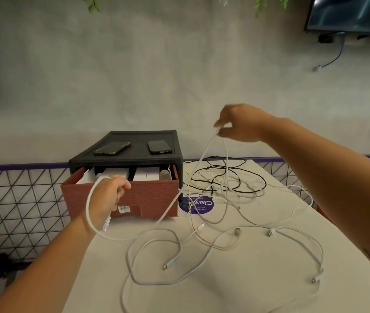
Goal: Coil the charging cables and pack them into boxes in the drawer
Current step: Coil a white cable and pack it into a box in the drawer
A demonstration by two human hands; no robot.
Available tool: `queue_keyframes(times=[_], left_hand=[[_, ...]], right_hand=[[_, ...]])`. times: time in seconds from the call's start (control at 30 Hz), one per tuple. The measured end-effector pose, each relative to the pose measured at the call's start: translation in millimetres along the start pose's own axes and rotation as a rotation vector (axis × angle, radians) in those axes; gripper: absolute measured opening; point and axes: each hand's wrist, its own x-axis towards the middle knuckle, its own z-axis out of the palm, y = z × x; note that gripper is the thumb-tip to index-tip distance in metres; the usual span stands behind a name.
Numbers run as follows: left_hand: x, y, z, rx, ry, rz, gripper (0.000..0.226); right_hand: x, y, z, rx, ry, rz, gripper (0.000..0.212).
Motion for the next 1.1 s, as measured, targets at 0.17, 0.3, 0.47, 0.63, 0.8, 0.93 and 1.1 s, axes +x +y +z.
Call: queue_keyframes(times=[0.17, 0.3, 0.47, 0.63, 0.8, 0.93, 1.1], left_hand=[[-5, -1, 5, 0.081, -0.038, 0.004, 0.021], [-1, 1, 11, 0.114, 0.037, -0.069, 0.025], [-1, -2, 14, 0.168, 0.059, -0.101, 0.024], [-9, -1, 15, 0.174, -0.008, -0.083, 0.026], [-13, -1, 14, 0.215, -0.003, -0.123, 0.027], [-11, -3, 12, 0.295, -0.004, -0.17, 0.027], [-23, 1, 12, 0.316, -0.115, -0.319, 0.021]], right_hand=[[-1, 15, 16, -0.208, -0.295, 0.311, 0.029], [-5, 33, 14, -0.275, -0.277, 0.51, 0.029], [-8, 35, 10, -0.122, 0.25, 0.263, 0.034], [-15, 25, 25, -0.099, 0.121, 0.136, 0.038], [-17, 32, 49, 0.066, -0.086, 0.212, 0.032], [-30, 28, 69, 0.159, -0.15, 0.249, 0.03], [-48, 26, 102, 0.252, -0.277, 0.291, 0.031]])
